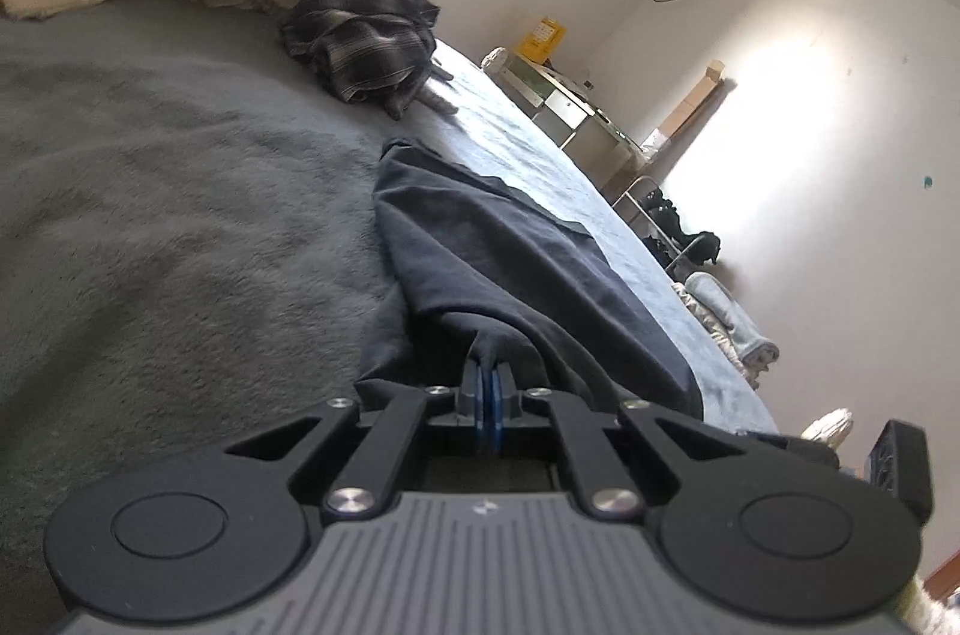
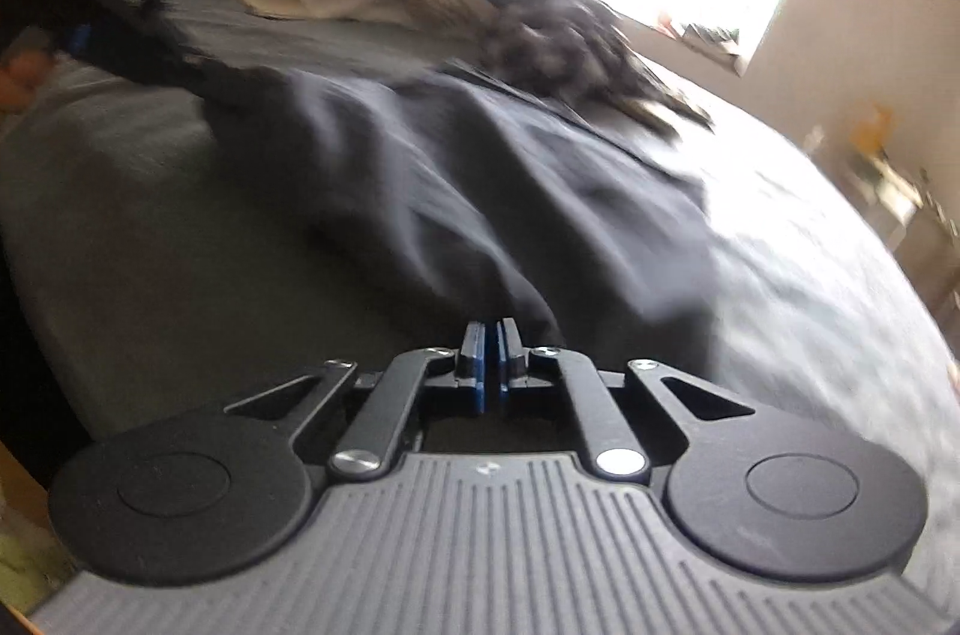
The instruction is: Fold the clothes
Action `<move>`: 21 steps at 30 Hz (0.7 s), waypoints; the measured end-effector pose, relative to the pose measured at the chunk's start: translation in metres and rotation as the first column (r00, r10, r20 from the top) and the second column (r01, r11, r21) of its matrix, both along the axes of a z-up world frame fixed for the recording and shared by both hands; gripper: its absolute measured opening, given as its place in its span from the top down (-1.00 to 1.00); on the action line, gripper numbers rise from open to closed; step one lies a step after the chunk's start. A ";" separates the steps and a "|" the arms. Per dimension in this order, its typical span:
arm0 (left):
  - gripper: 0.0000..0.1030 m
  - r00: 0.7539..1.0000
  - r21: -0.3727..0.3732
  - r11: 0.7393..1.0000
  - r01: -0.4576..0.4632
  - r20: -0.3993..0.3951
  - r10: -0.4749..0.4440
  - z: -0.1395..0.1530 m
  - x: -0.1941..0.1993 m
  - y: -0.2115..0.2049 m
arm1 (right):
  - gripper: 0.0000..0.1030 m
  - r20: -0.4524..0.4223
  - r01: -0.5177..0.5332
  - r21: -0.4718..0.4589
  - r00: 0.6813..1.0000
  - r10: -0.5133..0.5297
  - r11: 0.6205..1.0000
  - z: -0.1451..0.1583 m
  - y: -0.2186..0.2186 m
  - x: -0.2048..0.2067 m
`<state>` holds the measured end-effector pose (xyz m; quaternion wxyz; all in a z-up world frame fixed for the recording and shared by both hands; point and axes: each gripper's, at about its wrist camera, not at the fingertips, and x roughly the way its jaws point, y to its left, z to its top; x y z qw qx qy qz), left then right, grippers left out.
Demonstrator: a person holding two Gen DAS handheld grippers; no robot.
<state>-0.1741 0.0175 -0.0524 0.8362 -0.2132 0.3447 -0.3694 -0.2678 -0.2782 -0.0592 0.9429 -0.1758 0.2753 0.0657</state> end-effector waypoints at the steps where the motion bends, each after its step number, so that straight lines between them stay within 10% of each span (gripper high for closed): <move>1: 0.93 1.000 0.004 1.000 0.004 -0.003 -0.004 -0.001 0.001 0.000 | 0.97 -0.004 0.028 0.012 1.000 -0.028 1.000 0.000 -0.008 -0.002; 7: 0.92 0.999 0.083 0.996 0.018 0.029 -0.021 -0.002 -0.003 -0.007 | 0.90 -0.012 0.153 0.219 0.988 -0.154 0.964 0.013 -0.049 -0.013; 14: 0.59 0.995 0.207 0.978 -0.037 0.098 0.017 0.002 -0.022 -0.010 | 0.45 -0.129 0.244 0.575 0.970 -0.208 0.781 0.007 -0.097 -0.017; 21: 0.58 0.978 0.227 0.971 -0.076 0.207 0.028 0.024 -0.056 -0.014 | 0.45 -0.132 0.223 0.657 0.974 -0.182 0.720 0.002 -0.106 -0.004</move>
